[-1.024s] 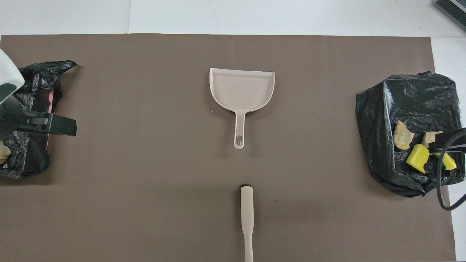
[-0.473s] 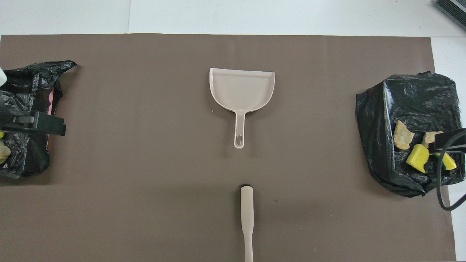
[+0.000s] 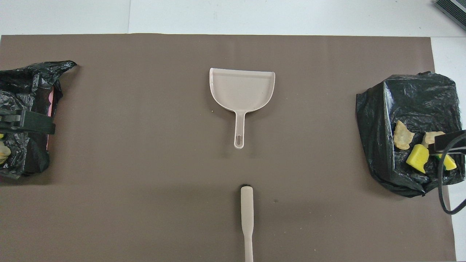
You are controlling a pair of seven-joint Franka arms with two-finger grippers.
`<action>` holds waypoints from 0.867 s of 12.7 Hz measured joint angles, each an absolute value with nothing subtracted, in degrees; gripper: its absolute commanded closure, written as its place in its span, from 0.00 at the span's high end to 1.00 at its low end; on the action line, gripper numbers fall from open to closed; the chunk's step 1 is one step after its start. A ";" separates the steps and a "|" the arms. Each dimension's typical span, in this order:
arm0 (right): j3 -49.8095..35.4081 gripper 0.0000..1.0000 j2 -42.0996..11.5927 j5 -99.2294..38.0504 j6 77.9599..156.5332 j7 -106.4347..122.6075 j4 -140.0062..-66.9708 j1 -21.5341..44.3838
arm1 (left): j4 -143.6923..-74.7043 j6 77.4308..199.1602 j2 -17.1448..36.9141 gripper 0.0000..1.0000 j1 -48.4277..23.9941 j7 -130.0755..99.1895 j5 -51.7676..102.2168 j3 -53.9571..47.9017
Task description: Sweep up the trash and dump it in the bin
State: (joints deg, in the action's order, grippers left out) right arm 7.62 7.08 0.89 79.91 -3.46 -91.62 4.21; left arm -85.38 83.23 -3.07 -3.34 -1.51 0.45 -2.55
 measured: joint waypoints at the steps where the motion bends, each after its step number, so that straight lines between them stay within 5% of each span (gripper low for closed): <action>1: 7.62 1.00 7.08 0.89 79.91 -2.66 -91.69 4.19 | -85.28 83.19 -3.18 1.00 -3.37 -0.24 0.45 -1.55; 11: 7.64 1.00 7.08 1.40 80.00 -0.34 -92.03 4.17 | -85.20 81.99 -3.24 1.00 -5.90 3.63 0.74 1.59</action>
State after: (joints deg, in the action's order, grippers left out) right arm 7.64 7.08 1.40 80.00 -0.34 -92.03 4.17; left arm -85.20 81.99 -3.24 -5.90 3.63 0.74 1.59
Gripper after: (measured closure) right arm 0.000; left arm 0.000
